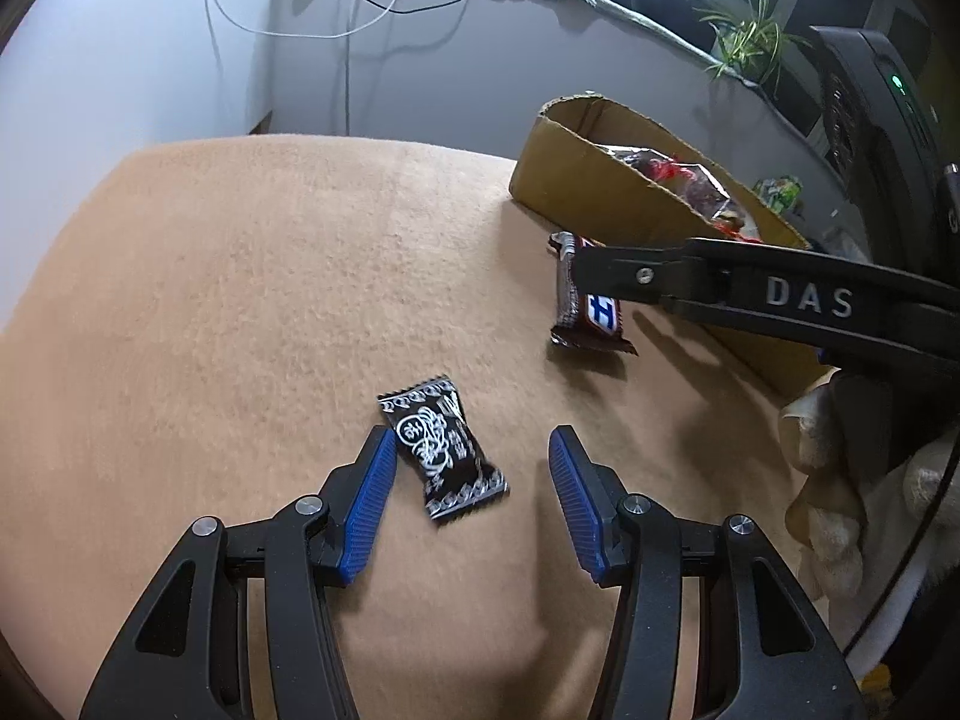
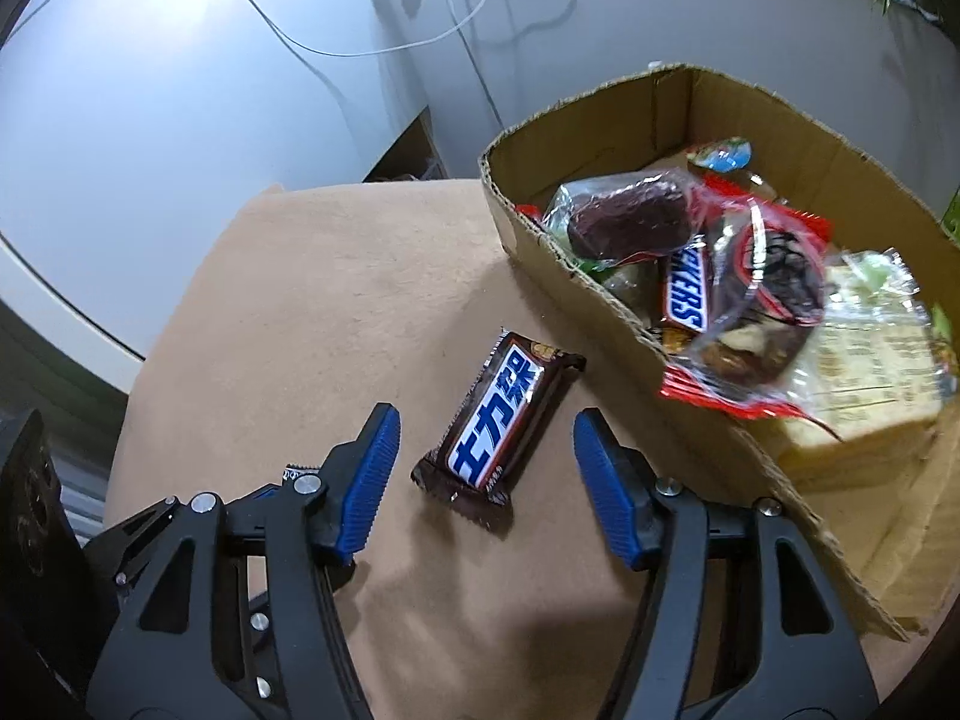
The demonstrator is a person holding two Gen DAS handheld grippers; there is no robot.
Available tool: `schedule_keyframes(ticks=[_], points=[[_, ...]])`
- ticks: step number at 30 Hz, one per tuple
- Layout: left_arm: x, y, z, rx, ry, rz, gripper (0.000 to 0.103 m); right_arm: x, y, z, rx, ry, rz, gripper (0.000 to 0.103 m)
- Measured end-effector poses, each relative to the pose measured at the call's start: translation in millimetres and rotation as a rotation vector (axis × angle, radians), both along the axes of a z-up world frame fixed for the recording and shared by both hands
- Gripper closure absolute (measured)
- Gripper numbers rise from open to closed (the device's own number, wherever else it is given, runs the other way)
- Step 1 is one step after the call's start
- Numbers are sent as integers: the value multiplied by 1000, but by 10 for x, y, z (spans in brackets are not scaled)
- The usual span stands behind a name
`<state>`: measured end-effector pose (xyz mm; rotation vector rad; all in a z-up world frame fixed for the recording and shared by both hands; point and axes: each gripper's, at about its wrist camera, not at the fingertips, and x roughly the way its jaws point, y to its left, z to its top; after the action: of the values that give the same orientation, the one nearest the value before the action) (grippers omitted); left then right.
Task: Organize snacks
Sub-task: 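Grasp the black printed candy packet with the left gripper while the right gripper grasps the chocolate bar, then lift the black candy packet and chocolate bar and carry both over the box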
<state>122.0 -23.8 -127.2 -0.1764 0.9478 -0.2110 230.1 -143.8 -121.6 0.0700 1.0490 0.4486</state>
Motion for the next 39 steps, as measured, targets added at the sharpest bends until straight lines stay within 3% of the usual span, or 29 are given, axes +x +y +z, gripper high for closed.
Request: schedule_keyframes(ticks=[3, 7, 11, 18, 39], points=[[21, -33, -13, 34, -13, -8, 52, 14, 30, -48, -9, 7, 4, 39], [17, -48, -35, 74, -26, -19, 61, 70, 96, -131, -44, 23, 10, 54], [23, -27, -41, 87, -30, -24, 70, 78, 172, -137, -82, 6, 22, 54], [11, -38, -37, 114, -48, -28, 79, 15, 225, -122, -99, 3, 49, 73], [-168, 107, 137, 62, -89, 19, 80, -634, -199, 57, -15, -53, 45, 73]])
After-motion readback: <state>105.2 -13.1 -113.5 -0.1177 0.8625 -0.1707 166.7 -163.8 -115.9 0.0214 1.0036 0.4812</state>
